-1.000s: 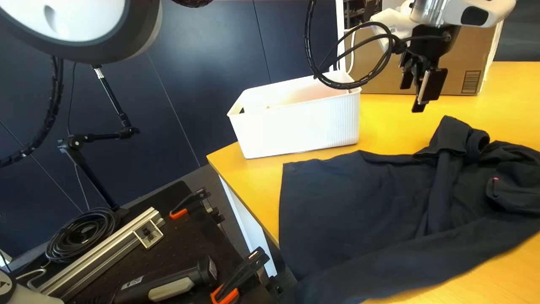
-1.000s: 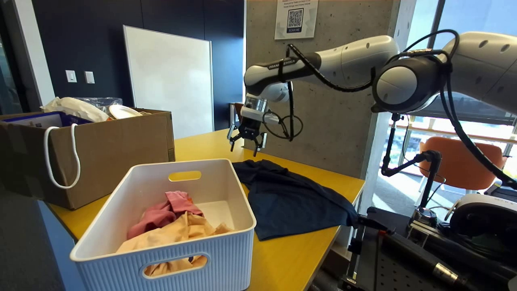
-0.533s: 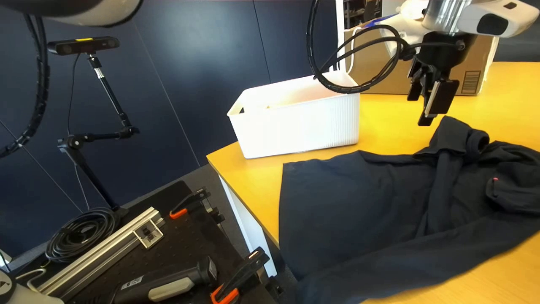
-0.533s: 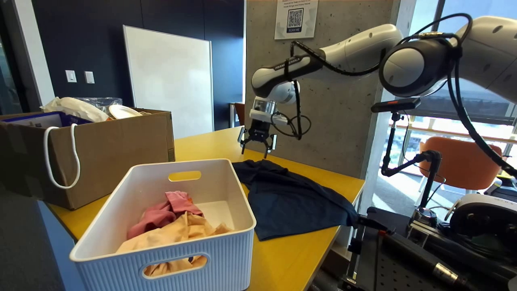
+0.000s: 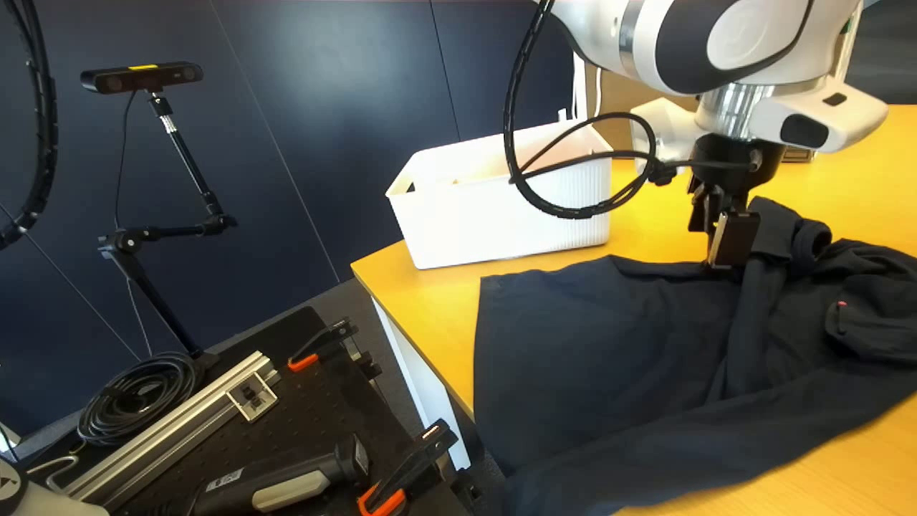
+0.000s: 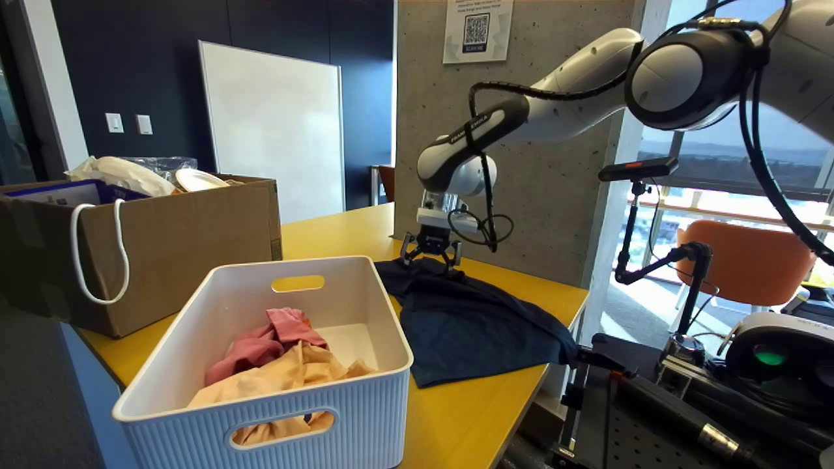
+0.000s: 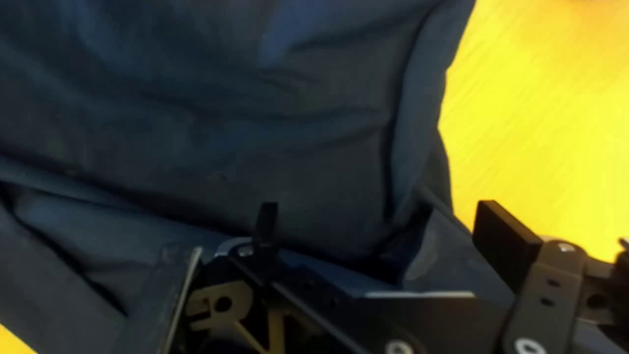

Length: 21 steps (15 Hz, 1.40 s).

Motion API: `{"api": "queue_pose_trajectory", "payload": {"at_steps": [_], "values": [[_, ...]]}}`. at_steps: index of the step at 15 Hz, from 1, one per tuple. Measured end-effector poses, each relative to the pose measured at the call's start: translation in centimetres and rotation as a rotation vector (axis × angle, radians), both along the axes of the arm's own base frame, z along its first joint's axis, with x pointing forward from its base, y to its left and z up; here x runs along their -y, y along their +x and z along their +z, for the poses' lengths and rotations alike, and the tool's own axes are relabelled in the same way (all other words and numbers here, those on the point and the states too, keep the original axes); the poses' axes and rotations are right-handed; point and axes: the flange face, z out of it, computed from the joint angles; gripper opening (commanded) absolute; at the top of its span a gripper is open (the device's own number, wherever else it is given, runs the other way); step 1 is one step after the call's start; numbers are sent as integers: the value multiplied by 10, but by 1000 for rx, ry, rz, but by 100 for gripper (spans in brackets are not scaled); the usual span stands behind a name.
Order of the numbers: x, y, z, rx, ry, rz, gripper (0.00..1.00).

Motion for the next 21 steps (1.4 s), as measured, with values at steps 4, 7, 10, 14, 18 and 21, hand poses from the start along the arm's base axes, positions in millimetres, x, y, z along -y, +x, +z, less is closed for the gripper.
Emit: {"api": "queue_pose_trajectory", "payload": {"at_steps": [4, 7, 10, 14, 18, 21], "values": [[19, -15, -20, 54, -107, -34, 100], [23, -16, -23, 93, -159, -37, 100], [16, -10, -16, 141, -196, -28, 100], [8, -2, -3, 180, -219, -18, 100], [7, -2, -5, 178, -218, -21, 100], [7, 1, -8, 183, -222, -20, 100]]}}
